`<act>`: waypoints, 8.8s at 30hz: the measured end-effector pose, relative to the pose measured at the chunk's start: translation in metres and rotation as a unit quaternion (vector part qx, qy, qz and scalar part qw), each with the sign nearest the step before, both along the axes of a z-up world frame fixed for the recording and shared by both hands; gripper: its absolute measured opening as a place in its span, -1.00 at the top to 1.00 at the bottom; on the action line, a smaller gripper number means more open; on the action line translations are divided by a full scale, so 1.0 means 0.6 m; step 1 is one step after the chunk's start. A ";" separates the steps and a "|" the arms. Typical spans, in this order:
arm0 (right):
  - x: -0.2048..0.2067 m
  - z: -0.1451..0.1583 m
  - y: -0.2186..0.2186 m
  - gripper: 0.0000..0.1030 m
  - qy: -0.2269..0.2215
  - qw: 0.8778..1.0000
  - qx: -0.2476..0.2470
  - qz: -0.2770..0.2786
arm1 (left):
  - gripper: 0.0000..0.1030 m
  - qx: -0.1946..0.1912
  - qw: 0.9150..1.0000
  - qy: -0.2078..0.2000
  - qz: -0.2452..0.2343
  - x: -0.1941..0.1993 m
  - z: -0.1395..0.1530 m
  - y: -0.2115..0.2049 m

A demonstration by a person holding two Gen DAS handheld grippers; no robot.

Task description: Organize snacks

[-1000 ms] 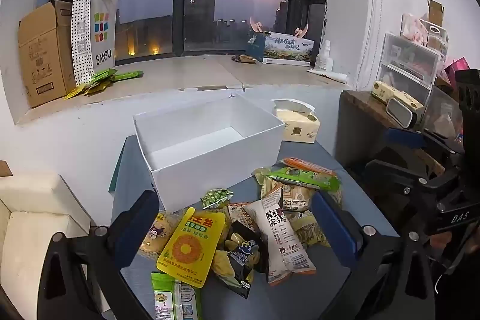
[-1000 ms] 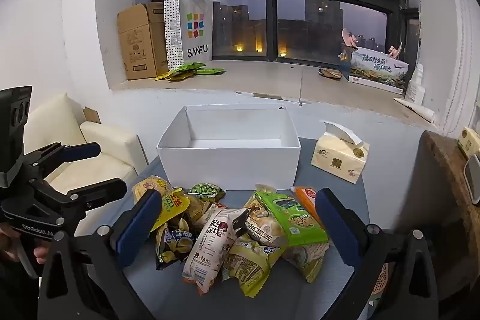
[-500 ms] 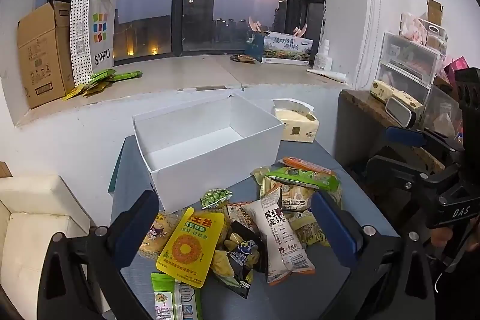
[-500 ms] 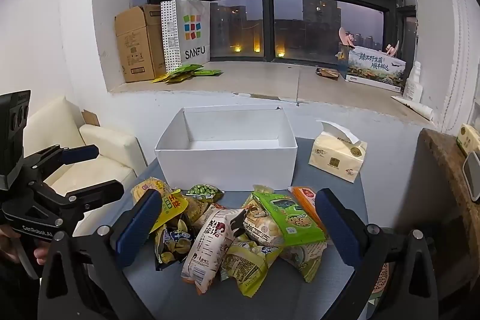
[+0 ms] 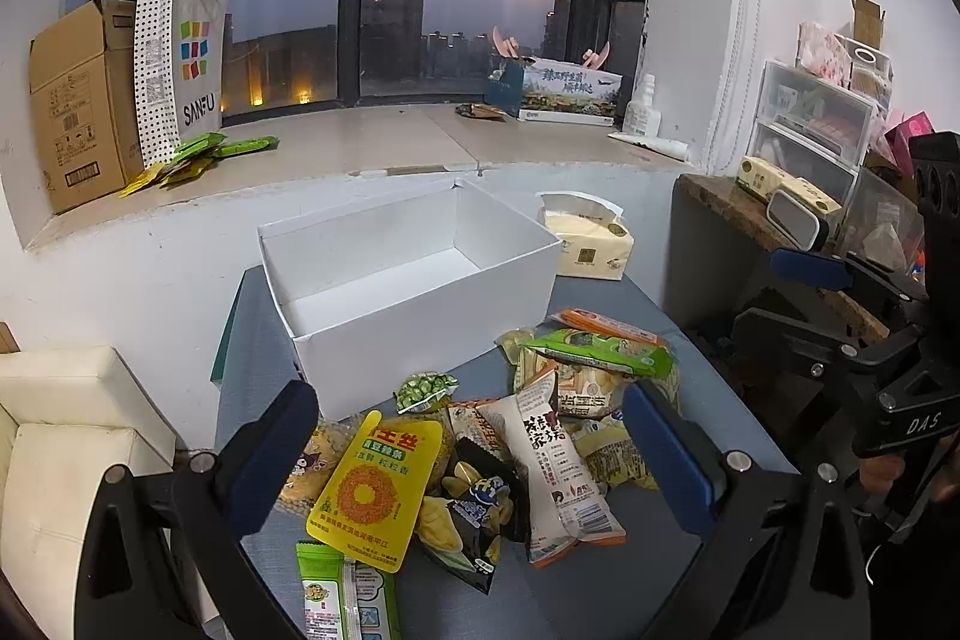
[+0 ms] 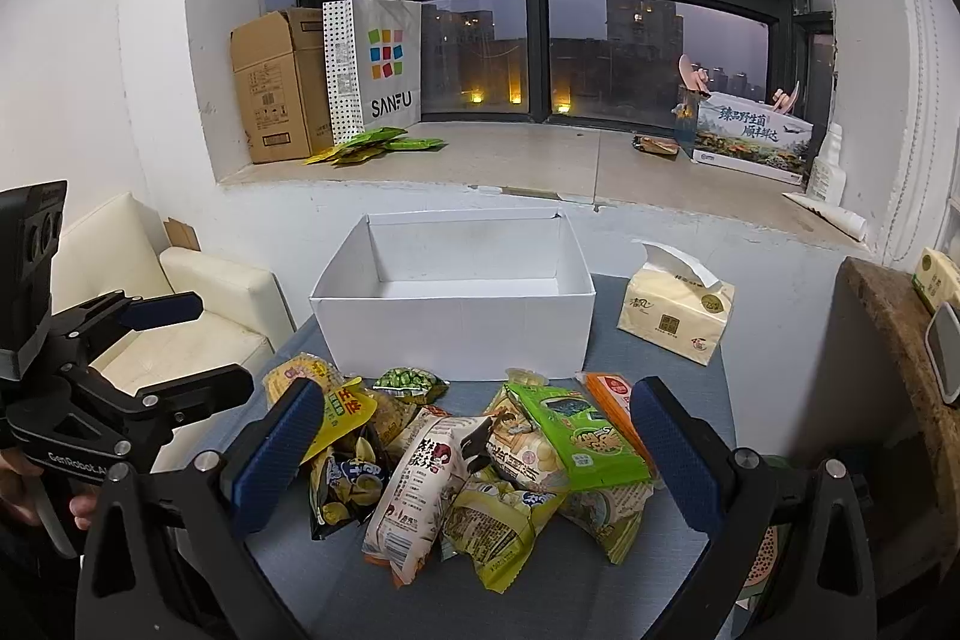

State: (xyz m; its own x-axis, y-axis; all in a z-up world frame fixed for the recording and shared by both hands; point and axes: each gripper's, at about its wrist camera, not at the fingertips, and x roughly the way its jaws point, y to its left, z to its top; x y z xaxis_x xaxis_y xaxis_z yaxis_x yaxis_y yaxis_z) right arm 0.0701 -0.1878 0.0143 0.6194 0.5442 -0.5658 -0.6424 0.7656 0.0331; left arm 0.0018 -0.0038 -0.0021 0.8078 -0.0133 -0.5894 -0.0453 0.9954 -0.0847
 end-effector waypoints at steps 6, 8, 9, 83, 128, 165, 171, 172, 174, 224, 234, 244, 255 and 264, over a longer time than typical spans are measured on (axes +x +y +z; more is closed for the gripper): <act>0.001 -0.001 0.000 -1.00 0.002 1.000 0.000 0.001 | -1.00 0.001 1.000 0.001 0.001 0.000 -0.002 -0.001; 0.001 -0.001 0.000 -1.00 0.001 1.000 0.000 -0.001 | -1.00 0.001 1.000 0.002 0.001 0.000 -0.002 -0.001; 0.001 -0.001 0.000 -1.00 0.002 1.000 0.001 0.000 | -1.00 0.001 1.000 0.002 0.001 0.000 -0.002 -0.001; 0.375 -0.257 0.000 -1.00 0.189 0.974 -0.121 0.006 | -1.00 0.002 0.999 0.030 -0.011 -0.010 -0.046 0.009; 0.393 -0.233 -0.043 -0.35 0.213 0.970 -0.116 0.002 | -1.00 0.004 0.997 0.080 0.007 -0.014 -0.113 0.043; 0.135 -0.047 -0.165 0.75 0.099 0.993 0.061 -0.010 | -0.21 0.017 0.968 0.247 0.036 -0.052 -0.294 0.105; 0.110 -0.044 -0.158 0.75 0.089 0.993 0.076 0.005 | -0.20 0.069 0.970 0.233 -0.017 -0.089 -0.254 0.060; 0.109 -0.046 -0.154 0.75 0.095 0.992 0.081 0.008 | -0.20 0.068 0.971 0.229 -0.029 -0.098 -0.246 0.055; 0.104 -0.051 -0.146 0.75 0.101 0.991 0.086 0.016 | -0.20 0.058 0.972 0.224 -0.051 -0.111 -0.225 0.048; 0.468 -0.045 0.192 -1.00 0.102 0.995 0.005 0.004 | -1.00 -0.057 0.996 0.023 0.069 0.400 -0.032 0.233; 0.366 0.001 0.106 -1.00 0.079 0.992 0.091 0.029 | -1.00 -0.010 0.999 -0.009 0.032 0.266 -0.009 0.206; 0.179 -0.021 -0.010 -1.00 0.070 0.982 0.152 0.088 | -1.00 -0.031 0.999 0.014 -0.037 0.050 -0.051 0.156; 0.041 -0.103 -0.052 -1.00 0.085 0.985 0.112 0.101 | -1.00 -0.087 0.994 0.065 -0.031 -0.032 -0.146 0.132; 0.046 -0.112 -0.056 -1.00 0.078 0.988 0.099 0.094 | -1.00 -0.055 0.985 0.135 -0.092 0.090 -0.205 0.127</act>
State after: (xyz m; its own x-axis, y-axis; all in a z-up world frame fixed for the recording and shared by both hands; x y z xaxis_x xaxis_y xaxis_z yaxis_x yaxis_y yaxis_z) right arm 0.0979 -0.2212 -0.0531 0.4096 0.7508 -0.5182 -0.7483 0.6014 0.2799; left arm 0.0559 0.0723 -0.1253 0.5994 -0.2202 -0.7696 0.0990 0.9744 -0.2017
